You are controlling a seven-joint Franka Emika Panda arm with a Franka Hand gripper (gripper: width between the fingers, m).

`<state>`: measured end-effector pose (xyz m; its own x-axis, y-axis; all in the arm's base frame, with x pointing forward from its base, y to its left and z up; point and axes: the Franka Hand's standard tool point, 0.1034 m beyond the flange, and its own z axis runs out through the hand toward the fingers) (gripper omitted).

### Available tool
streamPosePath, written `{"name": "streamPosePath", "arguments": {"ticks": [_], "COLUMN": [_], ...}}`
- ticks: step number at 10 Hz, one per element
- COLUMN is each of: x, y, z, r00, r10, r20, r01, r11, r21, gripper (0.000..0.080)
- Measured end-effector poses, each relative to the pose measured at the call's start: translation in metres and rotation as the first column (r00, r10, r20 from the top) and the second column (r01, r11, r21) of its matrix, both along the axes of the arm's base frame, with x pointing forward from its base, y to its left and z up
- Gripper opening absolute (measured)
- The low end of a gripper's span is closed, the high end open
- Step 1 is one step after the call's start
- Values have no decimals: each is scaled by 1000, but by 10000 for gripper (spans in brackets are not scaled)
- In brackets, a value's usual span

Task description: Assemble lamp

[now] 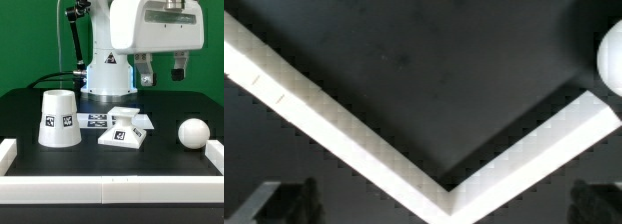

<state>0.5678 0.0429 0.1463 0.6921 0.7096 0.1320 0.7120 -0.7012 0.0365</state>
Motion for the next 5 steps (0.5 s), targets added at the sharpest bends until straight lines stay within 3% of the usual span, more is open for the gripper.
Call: {"name": "streamPosePath", "arguments": {"ticks": [5], "x": [0], "y": [0], "z": [-1], "r00": [1000], "r10": [1], "r20": [-1], "r01": [-1], "r11": [1000], "r21": [-1], "gripper": [700]}}
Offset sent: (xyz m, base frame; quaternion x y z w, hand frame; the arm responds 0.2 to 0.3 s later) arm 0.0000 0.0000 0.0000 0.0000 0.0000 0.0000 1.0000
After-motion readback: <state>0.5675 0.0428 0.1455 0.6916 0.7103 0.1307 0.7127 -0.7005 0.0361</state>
